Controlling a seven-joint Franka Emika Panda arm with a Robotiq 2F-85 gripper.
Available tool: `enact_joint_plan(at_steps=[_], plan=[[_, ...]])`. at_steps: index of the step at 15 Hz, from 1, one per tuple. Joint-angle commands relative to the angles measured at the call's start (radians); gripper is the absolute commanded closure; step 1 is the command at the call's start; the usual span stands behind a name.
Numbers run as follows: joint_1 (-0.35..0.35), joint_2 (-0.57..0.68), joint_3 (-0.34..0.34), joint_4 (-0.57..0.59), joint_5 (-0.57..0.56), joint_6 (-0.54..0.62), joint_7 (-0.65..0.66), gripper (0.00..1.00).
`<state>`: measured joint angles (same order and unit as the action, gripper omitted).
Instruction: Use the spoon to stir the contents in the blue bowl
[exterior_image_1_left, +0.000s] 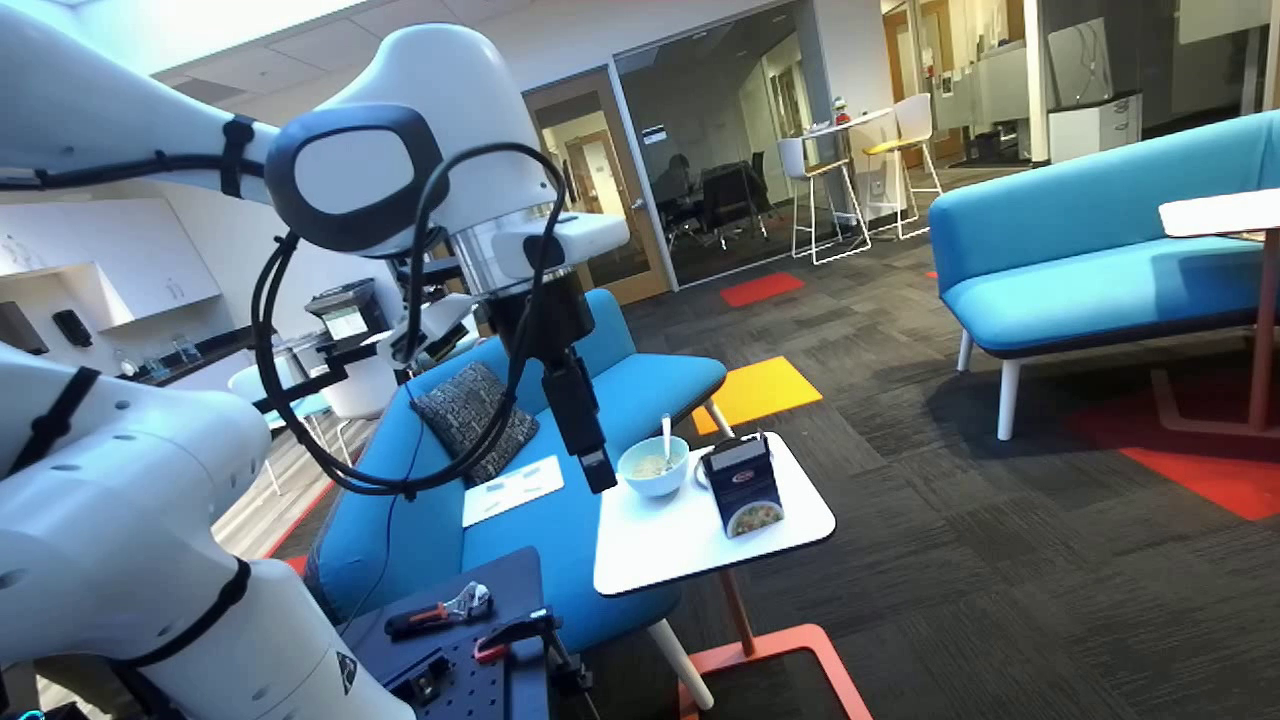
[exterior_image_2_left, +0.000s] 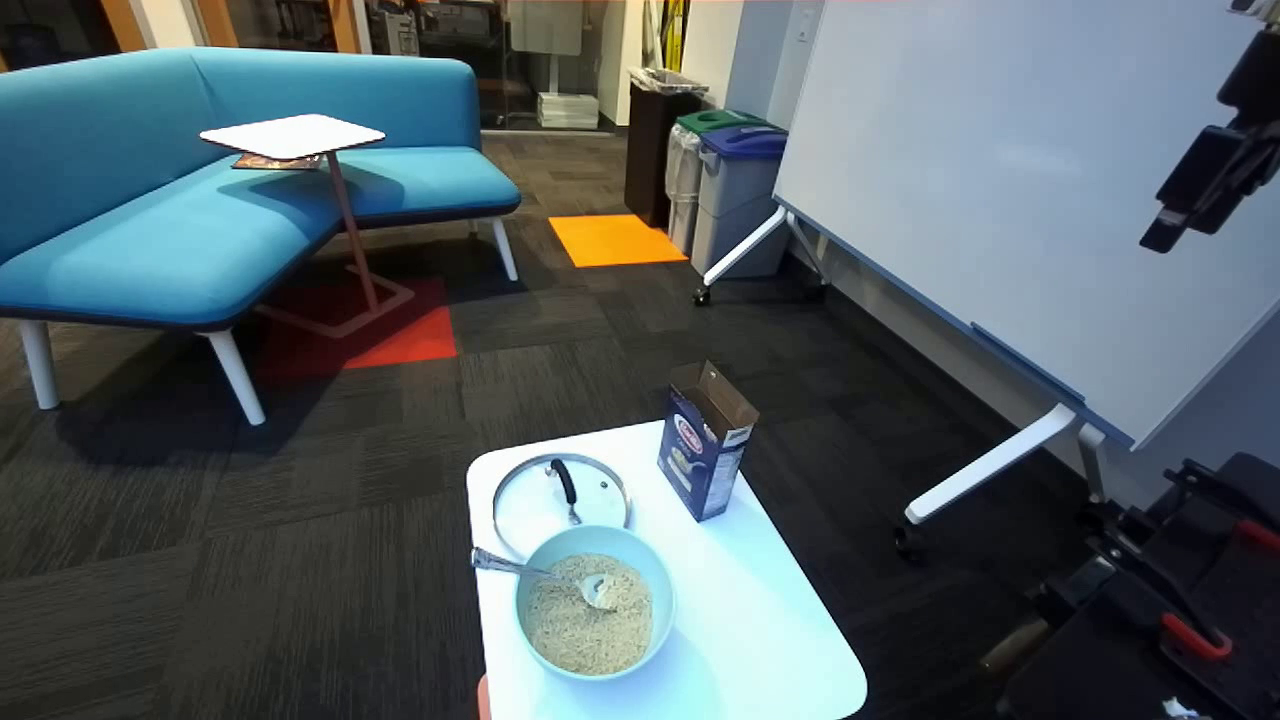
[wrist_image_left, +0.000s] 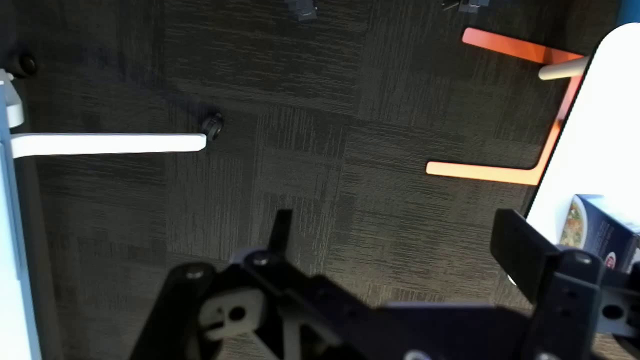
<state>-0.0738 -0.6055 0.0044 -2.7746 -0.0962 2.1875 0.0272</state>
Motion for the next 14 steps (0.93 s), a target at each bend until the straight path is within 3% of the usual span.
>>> enact_joint_plan(at_steps=[1, 4, 8, 12, 13, 14], plan=[[0.096, -0.014, 0.013, 0.021, 0.098, 0.015, -0.005, 0.0], [0.208, -0.004, 0.074, 0.048, 0.184, 0.062, 0.004, 0.0], [0.332, 0.051, 0.203, 0.088, 0.212, 0.207, 0.023, 0.0], [0.388, 0.132, 0.322, 0.13, 0.165, 0.351, 0.059, 0.0], [0.388, 0.075, 0.287, 0.091, 0.181, 0.308, 0.049, 0.0], [0.396, 0.088, 0.301, 0.096, 0.181, 0.317, 0.06, 0.0]])
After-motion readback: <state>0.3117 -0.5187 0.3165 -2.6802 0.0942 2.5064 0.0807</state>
